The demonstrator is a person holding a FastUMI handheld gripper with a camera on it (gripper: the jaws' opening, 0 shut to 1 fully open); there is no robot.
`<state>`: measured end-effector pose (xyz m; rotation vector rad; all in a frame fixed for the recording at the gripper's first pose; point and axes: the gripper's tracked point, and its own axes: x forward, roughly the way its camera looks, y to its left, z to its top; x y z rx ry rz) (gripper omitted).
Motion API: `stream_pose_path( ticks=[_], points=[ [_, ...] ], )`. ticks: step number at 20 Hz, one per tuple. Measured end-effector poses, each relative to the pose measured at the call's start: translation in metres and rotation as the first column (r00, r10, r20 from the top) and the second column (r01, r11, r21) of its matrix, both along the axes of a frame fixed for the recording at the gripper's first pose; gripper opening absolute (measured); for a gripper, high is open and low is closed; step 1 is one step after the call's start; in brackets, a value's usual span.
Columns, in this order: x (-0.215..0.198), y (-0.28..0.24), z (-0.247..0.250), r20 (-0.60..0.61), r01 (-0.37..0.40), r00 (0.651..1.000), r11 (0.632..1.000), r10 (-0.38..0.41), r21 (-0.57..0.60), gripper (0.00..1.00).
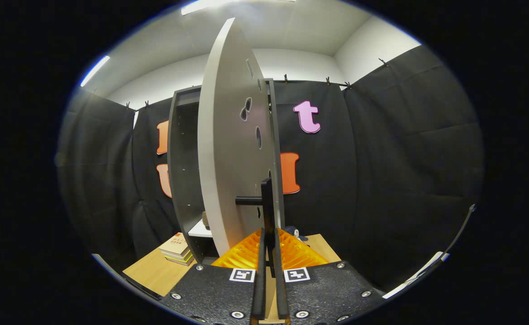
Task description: Open the shoe cabinet door, grab the shoes and put them into the shoe cabinet, then close the shoe cabinet door.
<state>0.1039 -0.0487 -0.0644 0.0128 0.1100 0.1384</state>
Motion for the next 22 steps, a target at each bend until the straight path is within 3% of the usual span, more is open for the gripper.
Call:
stream_pose_path(
  ticks=[10,14,22],
  points=[
    [-0.014,-0.035,-0.002,0.004,0.043,0.999,0.999,-0.043,-0.015,0.09],
    [-0.023,-0.049,0.001,0.021,0.122,0.992,0.992,-0.122,-0.041,0.03],
    [-0.057,0.003,-0.005,0.034,0.182,0.983,0.983,-0.181,-0.028,0.02]
  ],
)
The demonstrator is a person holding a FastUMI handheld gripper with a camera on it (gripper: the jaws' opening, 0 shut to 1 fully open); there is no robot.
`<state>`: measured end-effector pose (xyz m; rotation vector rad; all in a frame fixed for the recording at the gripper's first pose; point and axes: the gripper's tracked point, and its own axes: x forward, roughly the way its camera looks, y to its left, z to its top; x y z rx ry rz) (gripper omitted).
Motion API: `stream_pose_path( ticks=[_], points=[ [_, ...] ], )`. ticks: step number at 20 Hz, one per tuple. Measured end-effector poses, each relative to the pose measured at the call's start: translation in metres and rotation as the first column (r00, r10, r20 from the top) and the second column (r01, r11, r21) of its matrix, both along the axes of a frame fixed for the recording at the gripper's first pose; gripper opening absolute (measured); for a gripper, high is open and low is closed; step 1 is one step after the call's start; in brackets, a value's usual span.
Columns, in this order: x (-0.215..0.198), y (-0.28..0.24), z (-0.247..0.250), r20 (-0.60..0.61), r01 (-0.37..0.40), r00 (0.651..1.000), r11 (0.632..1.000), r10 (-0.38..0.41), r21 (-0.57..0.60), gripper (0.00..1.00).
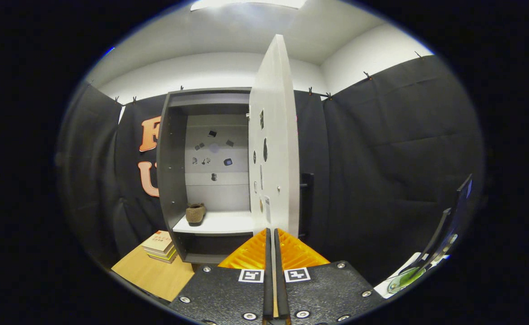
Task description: Open the shoe cabinet door, grab the shoes and put them into the shoe cabinet, then close the shoe cabinet door.
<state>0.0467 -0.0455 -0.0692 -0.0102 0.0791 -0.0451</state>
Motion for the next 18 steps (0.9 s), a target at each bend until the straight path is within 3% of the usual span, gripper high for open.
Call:
stream_pose_path(
  ticks=[2,9,13,18],
  points=[
    [-0.005,0.03,-0.021,-0.024,-0.018,1.0,1.0,0.019,0.023,0.06],
    [-0.005,0.133,-0.114,-0.179,-0.126,0.973,0.986,0.144,0.112,0.42],
    [0.006,0.163,-0.187,-0.311,-0.145,0.935,0.983,0.173,0.111,0.45],
    [0.029,0.185,-0.266,-0.37,-0.156,0.908,0.978,0.197,0.138,0.49]
  ],
)
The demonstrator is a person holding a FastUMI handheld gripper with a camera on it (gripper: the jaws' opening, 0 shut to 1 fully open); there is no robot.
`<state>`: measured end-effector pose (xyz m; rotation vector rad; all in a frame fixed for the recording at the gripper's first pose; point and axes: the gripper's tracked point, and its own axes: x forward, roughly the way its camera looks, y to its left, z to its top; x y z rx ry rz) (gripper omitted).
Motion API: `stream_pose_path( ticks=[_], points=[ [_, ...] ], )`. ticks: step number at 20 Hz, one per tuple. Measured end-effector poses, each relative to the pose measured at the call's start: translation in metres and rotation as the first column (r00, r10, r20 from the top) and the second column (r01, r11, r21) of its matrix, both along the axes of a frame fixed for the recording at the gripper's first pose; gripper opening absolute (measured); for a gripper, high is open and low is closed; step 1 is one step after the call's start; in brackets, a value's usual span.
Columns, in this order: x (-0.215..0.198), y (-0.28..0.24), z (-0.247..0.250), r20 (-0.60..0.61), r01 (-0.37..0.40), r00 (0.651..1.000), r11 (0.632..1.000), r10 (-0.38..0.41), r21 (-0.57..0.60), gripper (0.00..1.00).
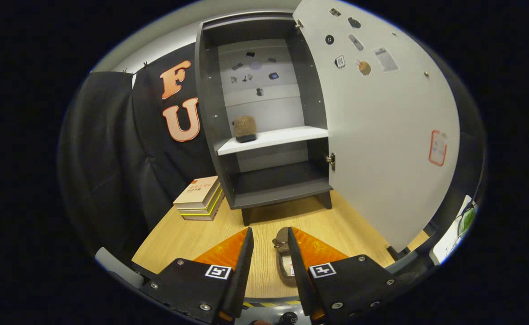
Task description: Open the shoe cabinet door, grab the shoes and put them into the shoe cabinet, then close the shoe cabinet door.
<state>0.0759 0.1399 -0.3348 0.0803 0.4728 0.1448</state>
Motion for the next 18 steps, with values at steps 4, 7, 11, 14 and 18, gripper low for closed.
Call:
stream_pose_path(
  ticks=[4,7,11,14,18],
  points=[
    [0.012,0.008,-0.058,-0.057,-0.021,0.998,1.0,0.02,-0.019,0.54],
    [0.016,0.009,-0.097,-0.087,-0.012,0.996,1.0,0.011,-0.013,0.54],
    [0.026,0.013,-0.148,-0.136,-0.007,0.991,1.0,0.004,-0.02,0.54],
    [0.039,0.015,-0.171,-0.144,0.0,0.99,0.999,-0.006,-0.047,0.54],
    [0.054,0.02,-0.192,-0.173,-0.016,0.985,0.997,0.003,-0.075,0.5]
  ],
)
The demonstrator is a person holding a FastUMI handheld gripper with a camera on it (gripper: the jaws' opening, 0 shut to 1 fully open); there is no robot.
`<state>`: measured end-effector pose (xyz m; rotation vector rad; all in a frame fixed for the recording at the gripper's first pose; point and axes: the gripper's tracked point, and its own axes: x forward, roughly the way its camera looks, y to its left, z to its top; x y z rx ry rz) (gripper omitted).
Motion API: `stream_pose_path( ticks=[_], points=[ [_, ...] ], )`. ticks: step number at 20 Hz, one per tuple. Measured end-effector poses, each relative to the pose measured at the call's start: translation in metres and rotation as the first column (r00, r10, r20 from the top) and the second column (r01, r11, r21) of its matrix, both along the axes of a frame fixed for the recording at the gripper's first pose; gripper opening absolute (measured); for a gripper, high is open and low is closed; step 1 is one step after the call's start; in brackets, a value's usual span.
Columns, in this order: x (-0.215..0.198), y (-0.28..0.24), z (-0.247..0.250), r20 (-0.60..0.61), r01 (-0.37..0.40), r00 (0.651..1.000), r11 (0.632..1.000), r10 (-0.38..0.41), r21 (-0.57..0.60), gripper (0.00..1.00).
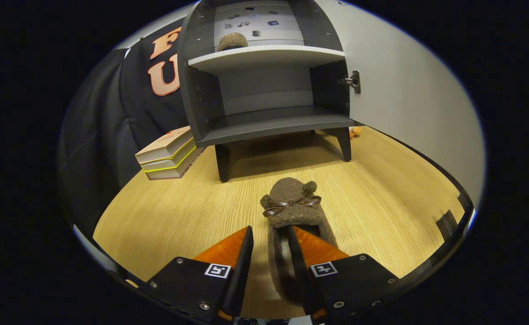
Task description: Open the shoe cabinet door, grab the shoes and put them into the shoe cabinet, then close the shoe cabinet door.
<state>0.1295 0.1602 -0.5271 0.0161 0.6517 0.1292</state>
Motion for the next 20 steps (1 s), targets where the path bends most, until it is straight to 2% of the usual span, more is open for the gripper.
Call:
stream_pose_path(
  ticks=[8,15,17,20],
  points=[
    [0.027,0.004,-0.02,-0.012,-0.014,1.0,1.0,0.014,-0.013,0.4],
    [0.038,0.002,-0.031,-0.009,0.001,1.0,1.0,-0.001,0.003,0.12],
    [0.038,0.001,-0.029,-0.014,0.004,1.0,1.0,-0.004,0.012,0.08],
    [0.037,-0.002,-0.019,-0.011,0.009,1.0,1.0,-0.009,0.03,0.07]
  ],
)
